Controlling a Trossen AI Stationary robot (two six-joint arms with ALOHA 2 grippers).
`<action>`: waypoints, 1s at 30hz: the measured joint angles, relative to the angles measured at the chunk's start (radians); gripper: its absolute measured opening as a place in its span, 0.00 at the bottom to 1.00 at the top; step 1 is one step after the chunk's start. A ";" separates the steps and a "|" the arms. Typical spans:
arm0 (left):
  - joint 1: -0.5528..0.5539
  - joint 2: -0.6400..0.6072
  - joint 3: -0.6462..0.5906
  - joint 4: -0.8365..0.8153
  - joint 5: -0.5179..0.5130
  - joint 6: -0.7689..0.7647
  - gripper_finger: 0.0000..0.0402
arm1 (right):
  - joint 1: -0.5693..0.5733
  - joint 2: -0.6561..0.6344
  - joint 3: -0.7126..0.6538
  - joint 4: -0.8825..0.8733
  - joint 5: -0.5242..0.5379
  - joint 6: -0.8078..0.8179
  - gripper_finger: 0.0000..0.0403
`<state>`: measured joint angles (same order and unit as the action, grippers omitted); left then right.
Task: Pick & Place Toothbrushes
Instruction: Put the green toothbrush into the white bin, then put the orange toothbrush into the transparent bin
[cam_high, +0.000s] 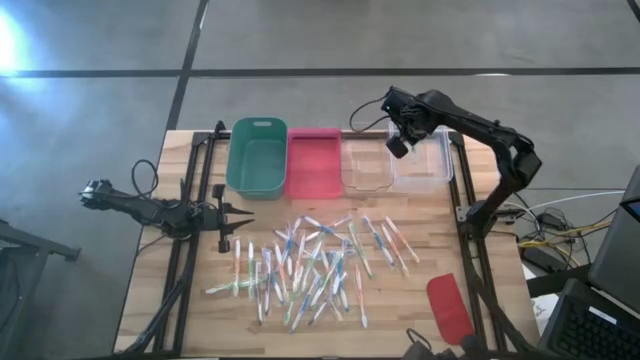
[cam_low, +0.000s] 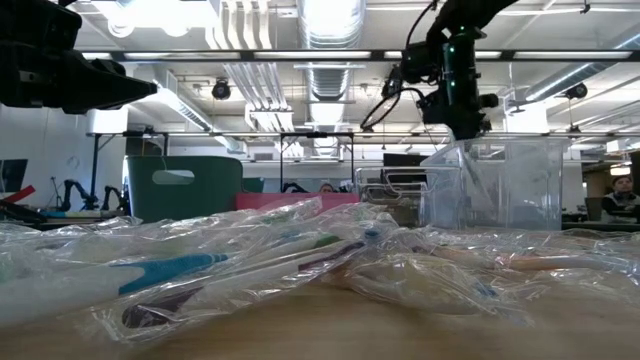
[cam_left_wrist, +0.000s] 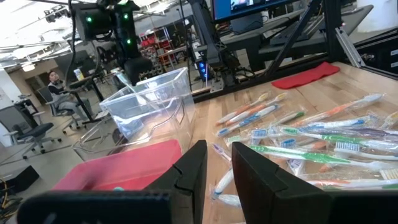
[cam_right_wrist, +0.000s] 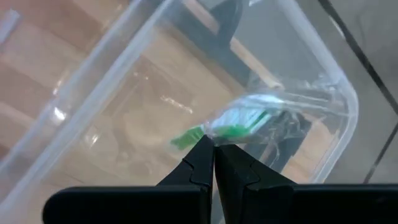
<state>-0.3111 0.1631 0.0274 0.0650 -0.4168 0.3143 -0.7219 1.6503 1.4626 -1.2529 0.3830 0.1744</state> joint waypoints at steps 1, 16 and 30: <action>0.000 0.000 0.000 0.000 0.000 0.000 0.20 | 0.000 0.003 -0.004 -0.002 0.000 0.000 0.02; 0.000 0.000 0.000 0.000 0.000 0.000 0.20 | -0.039 0.008 -0.112 0.007 -0.073 -0.009 0.02; 0.000 0.000 0.000 0.000 0.000 0.000 0.20 | -0.037 -0.039 -0.088 0.014 -0.071 -0.017 0.02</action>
<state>-0.3111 0.1631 0.0276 0.0650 -0.4164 0.3142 -0.7592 1.6117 1.3741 -1.2392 0.3120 0.1577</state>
